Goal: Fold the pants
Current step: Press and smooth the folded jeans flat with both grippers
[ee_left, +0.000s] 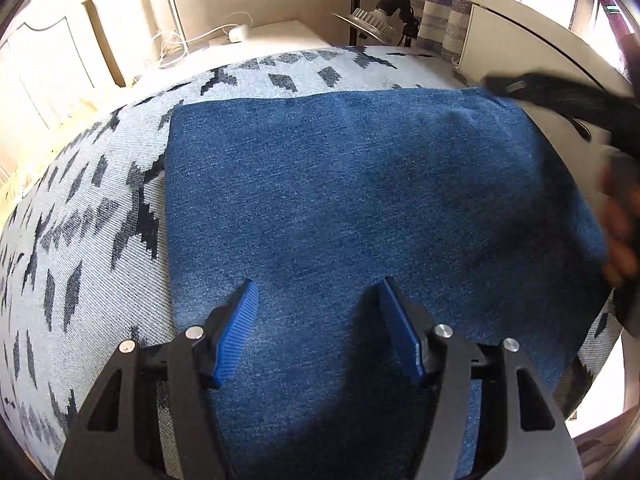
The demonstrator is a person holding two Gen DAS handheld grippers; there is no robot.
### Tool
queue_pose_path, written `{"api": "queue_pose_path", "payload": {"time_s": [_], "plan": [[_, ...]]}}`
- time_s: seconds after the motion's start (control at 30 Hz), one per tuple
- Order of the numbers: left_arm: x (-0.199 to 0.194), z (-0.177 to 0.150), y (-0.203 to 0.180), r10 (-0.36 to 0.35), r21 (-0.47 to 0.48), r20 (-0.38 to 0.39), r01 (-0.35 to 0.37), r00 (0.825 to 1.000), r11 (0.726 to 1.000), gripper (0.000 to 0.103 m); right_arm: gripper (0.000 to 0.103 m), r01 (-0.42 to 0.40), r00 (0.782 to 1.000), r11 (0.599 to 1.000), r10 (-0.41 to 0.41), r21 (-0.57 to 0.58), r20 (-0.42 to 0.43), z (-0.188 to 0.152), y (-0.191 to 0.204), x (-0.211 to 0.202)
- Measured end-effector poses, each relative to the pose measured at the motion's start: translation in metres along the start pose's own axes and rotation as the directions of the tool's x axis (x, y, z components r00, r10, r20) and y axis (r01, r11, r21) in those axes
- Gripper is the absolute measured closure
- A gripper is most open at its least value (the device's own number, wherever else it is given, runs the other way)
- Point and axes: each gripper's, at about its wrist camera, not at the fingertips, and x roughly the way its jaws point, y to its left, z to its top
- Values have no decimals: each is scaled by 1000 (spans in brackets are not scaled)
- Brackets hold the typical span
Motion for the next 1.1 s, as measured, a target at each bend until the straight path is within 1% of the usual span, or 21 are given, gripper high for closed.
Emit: {"api": "queue_pose_path", "payload": {"time_s": [0.03, 0.07, 0.13, 0.2, 0.27, 0.3, 0.33, 0.37, 0.47, 0.53, 0.6, 0.67, 0.7, 0.73, 0.77, 0.8, 0.87, 0.93, 1.0, 1.07, 1.1], "plan": [[0, 0, 0, 1, 0, 2, -1, 1000, 1000, 39, 27, -21, 999, 1000, 21, -1, 43, -4, 3, -19], [0, -1, -1, 5, 2, 4, -5, 1000, 1000, 39, 26, -28, 997, 1000, 28, -3, 69, -9, 5, -33], [1, -1, -3, 14, 6, 9, -14, 1000, 1000, 39, 26, 13, 999, 1000, -13, -15, 47, -24, 8, -44], [1, -1, -3, 20, 7, 12, -20, 1000, 1000, 39, 26, 47, 999, 999, -47, -22, 13, -39, 8, -41], [-2, -1, -3, 24, 10, 14, -24, 1000, 1000, 39, 26, 77, 996, 997, -78, -17, -45, -52, 3, -28], [-6, -1, -4, 32, 13, 20, -32, 999, 999, 39, 26, 72, 994, 997, -71, 12, -78, -59, -4, -19], [-10, -2, -4, 40, 17, 28, -40, 999, 999, 39, 26, 52, 994, 998, -48, 42, -93, -64, -9, -14], [-16, -3, -5, 50, 22, 42, -51, 998, 998, 39, 25, 31, 996, 997, -25, 69, -85, -69, -14, -11], [-30, -10, -9, 51, 37, 68, -54, 996, 998, 37, 24, 15, 997, 996, -7, 92, -80, -73, -18, -11], [-31, -16, -13, 41, 50, 58, -44, 997, 998, 36, 24, 30, 997, 996, -24, 81, -72, -75, -15, -12], [-22, -23, -15, 46, 59, 30, -48, 998, 997, 36, 24, 39, 997, 996, -33, 80, -74, -75, -14, -13], [-17, -27, -15, 46, 58, 31, -47, 998, 997, 35, 24, 48, 995, 995, -40, 84, -96, -73, -13, -15], [-18, -27, -15, 51, 59, 35, -53, 998, 997, 35, 24, 69, 993, 994, -61, 81, -104, -69, -12, -21], [-18, -27, -16, 54, 59, 35, -56, 998, 997, 35, 24, 87, 993, 994, -81, 72, -86, -65, -8, -29], [-17, -27, -16, 56, 57, 35, -57, 998, 997, 35, 24, 85, 995, 995, -81, 62, -53, -59, -5, -37], [-17, -27, -15, 54, 54, 35, -56, 998, 997, 34, 24, 69, 997, 996, -68, 51, -23, -52, 0, -46], [-17, -28, -14, 52, 47, 37, -54, 998, 997, 33, 24, 59, 998, 997, -59, 43, 6, -37, 6, -53], [-17, -29, -14, 52, 48, 38, -54, 998, 997, 33, 24, 58, 998, 998, -58, 29, 8, -21, 11, -48], [-16, -29, -14, 53, 48, 37, -54, 998, 997, 33, 24, 62, 998, 998, -62, 6, -6, -6, 17, -34], [-16, -29, -13, 51, 46, 37, -52, 998, 998, 31, 30, 71, 997, 997, -71, -5, -41, 3, 18, -17], [-16, -29, -13, 49, 44, 38, -51, 998, 998, 31, 31, 68, 995, 998, -68, -5, -67, 8, 17, -5]]}}
